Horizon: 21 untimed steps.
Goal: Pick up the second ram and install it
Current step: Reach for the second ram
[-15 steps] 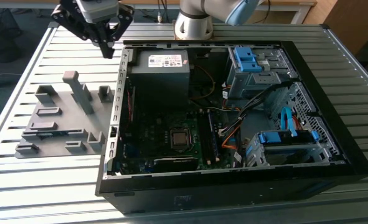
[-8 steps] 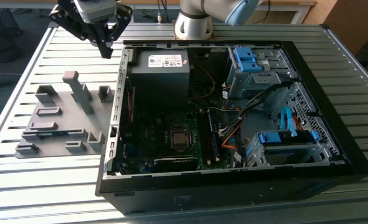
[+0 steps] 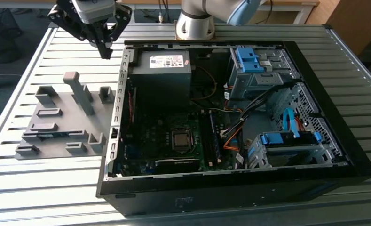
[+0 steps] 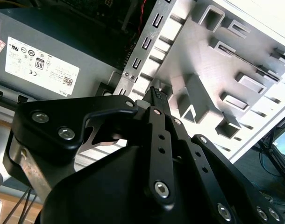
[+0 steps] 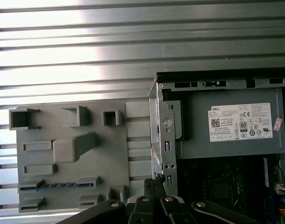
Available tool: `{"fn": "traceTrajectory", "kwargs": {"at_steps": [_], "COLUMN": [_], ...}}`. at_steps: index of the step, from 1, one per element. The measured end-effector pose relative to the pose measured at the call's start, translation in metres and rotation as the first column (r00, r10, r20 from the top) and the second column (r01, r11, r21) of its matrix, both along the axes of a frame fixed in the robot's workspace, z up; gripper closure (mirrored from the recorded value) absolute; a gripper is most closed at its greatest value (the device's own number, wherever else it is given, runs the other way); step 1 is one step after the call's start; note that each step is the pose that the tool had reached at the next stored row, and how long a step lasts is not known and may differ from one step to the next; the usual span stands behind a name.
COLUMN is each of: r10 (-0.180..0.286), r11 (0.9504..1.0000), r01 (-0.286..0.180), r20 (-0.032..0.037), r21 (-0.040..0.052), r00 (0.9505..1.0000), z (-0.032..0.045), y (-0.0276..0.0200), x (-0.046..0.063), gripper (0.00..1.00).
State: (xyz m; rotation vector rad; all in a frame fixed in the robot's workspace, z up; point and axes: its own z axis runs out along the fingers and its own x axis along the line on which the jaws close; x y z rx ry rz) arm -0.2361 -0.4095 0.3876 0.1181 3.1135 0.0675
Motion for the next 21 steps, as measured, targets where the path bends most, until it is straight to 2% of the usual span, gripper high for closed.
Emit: {"fn": "traceTrajectory", "kwargs": {"at_steps": [21], "r10": [0.000], "r11": [1.0000], "r01": [0.000], "r20": [0.0000], "r21": [0.0000], "r00": [1.0000], "z": [-0.0003], "y": [0.0000], "x": [-0.0078], "gripper": [0.89]}}
